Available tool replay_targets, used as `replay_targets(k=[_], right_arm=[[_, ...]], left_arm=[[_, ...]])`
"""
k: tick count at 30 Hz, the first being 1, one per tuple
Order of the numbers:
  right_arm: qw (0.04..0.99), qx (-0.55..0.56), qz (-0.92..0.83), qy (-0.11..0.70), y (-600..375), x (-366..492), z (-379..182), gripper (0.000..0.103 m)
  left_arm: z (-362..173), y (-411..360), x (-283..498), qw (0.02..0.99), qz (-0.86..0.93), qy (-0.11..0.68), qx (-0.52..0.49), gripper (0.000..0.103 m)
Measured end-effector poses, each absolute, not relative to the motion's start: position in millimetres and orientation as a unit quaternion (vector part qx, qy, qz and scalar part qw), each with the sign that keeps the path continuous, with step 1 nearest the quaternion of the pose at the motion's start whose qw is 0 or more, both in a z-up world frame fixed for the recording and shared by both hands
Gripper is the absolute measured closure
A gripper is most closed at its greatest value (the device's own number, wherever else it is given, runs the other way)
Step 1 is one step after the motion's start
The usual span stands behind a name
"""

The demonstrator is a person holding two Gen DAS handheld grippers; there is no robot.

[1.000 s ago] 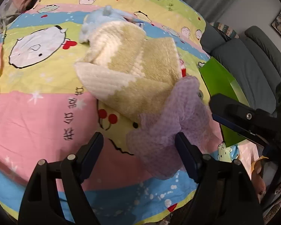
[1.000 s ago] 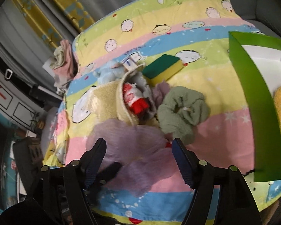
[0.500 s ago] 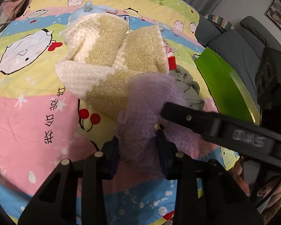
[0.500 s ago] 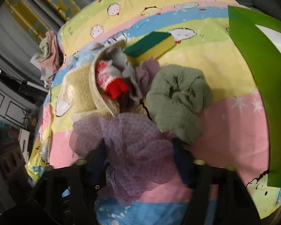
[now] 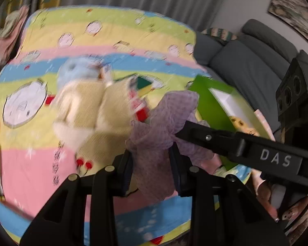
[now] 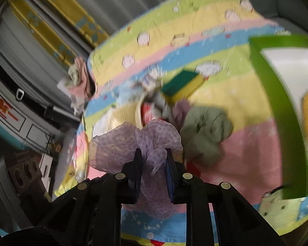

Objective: Organize soft objects
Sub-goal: 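Carry the purple mesh sponge with the right gripper to the green box, then lower the purple sponge into the box and open the right gripper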

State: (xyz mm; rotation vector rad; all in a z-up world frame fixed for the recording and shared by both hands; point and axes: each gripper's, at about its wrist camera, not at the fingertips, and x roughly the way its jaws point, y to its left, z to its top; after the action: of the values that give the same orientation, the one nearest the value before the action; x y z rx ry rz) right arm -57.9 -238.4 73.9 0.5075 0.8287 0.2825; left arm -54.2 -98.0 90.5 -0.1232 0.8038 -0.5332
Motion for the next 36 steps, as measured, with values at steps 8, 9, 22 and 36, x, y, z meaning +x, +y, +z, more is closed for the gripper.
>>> replay_targets(k=[8, 9, 22, 36], right_arm=[[0.898, 0.286, 0.103, 0.318, -296.0, -74.1, 119.7, 0.081], [0.899, 0.295, 0.098, 0.309, -306.1, -75.0, 124.9, 0.081], [0.915, 0.322, 0.020, 0.242, -416.2, -76.8, 162.1, 0.081], [0.869, 0.404, -0.072, 0.276, -503.3, -70.7, 94.9, 0.081]], left_arm=[[136.9, -159.0, -44.4, 0.890, -0.295, 0.348, -0.017, 0.073], [141.2, -167.4, -41.9, 0.889, -0.299, 0.345, -0.013, 0.073], [155.6, -283.8, -14.6, 0.860, -0.373, 0.349, 0.021, 0.073], [98.8, -367.7, 13.7, 0.816, -0.371, 0.438, 0.076, 0.072]])
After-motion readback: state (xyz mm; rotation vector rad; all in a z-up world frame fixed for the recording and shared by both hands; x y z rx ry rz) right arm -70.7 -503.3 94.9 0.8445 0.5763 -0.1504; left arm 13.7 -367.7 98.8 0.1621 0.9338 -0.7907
